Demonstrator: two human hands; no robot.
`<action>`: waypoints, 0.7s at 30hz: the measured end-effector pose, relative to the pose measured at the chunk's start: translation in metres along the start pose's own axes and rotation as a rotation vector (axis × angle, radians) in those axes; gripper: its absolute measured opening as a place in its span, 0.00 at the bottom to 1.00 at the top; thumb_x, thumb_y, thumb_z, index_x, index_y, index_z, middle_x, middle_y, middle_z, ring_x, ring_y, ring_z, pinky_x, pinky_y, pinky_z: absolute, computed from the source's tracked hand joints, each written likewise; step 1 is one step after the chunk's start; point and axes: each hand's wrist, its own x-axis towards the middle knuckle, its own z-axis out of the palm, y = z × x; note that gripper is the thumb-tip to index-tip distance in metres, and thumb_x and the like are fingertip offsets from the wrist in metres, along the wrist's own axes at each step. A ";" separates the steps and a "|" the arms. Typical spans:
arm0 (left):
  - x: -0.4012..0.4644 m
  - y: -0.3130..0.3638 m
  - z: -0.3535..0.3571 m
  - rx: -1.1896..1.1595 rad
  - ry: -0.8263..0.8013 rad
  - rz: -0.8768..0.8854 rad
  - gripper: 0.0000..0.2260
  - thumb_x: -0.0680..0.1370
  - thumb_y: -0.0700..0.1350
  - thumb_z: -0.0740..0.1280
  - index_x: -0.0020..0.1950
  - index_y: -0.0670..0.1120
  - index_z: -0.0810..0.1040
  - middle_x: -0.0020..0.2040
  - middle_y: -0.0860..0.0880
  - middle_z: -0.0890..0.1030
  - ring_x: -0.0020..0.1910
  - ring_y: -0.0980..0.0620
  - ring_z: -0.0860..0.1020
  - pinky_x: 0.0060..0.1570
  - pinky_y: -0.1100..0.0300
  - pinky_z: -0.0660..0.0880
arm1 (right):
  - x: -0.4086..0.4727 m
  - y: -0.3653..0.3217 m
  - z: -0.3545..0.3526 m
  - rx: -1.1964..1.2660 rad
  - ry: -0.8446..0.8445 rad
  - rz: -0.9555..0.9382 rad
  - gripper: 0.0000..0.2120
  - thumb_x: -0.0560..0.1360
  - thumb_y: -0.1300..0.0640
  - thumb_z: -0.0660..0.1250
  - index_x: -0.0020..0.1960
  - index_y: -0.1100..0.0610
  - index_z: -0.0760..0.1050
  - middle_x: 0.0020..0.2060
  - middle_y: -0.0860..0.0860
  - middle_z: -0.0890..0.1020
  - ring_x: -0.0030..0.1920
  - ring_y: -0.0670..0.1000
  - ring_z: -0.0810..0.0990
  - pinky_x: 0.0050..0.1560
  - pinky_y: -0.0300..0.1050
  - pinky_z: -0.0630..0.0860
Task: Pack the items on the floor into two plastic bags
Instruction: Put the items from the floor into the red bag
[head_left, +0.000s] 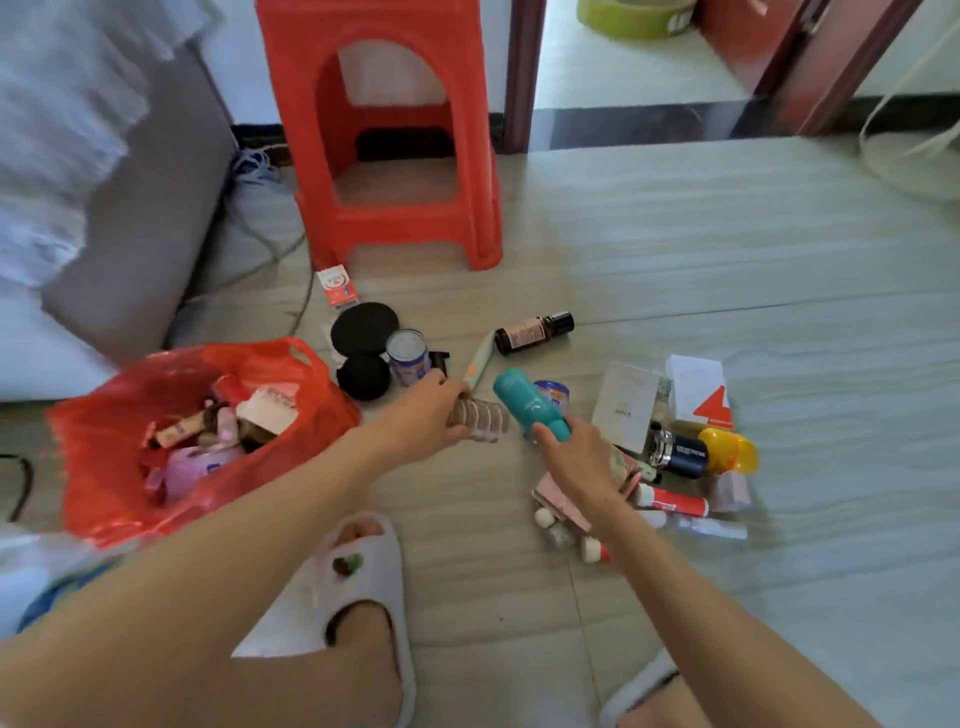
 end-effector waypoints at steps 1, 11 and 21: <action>-0.008 -0.004 -0.019 0.017 0.027 -0.008 0.22 0.75 0.47 0.66 0.67 0.43 0.67 0.61 0.42 0.68 0.58 0.44 0.72 0.56 0.55 0.68 | 0.000 -0.019 0.004 0.005 0.008 -0.031 0.17 0.76 0.51 0.63 0.59 0.62 0.73 0.48 0.59 0.79 0.47 0.57 0.78 0.45 0.50 0.74; -0.111 -0.122 -0.127 -0.218 0.444 -0.406 0.18 0.73 0.44 0.69 0.60 0.40 0.74 0.58 0.41 0.77 0.57 0.45 0.74 0.46 0.66 0.64 | -0.049 -0.162 0.099 0.371 -0.257 -0.136 0.12 0.75 0.50 0.63 0.47 0.60 0.76 0.35 0.56 0.79 0.36 0.54 0.78 0.44 0.53 0.78; -0.127 -0.227 -0.048 -0.397 0.782 -0.796 0.15 0.71 0.41 0.71 0.53 0.39 0.71 0.53 0.40 0.72 0.52 0.45 0.70 0.49 0.56 0.67 | -0.045 -0.203 0.203 0.043 -0.295 -0.351 0.19 0.76 0.50 0.63 0.62 0.60 0.73 0.53 0.58 0.81 0.54 0.56 0.78 0.48 0.41 0.67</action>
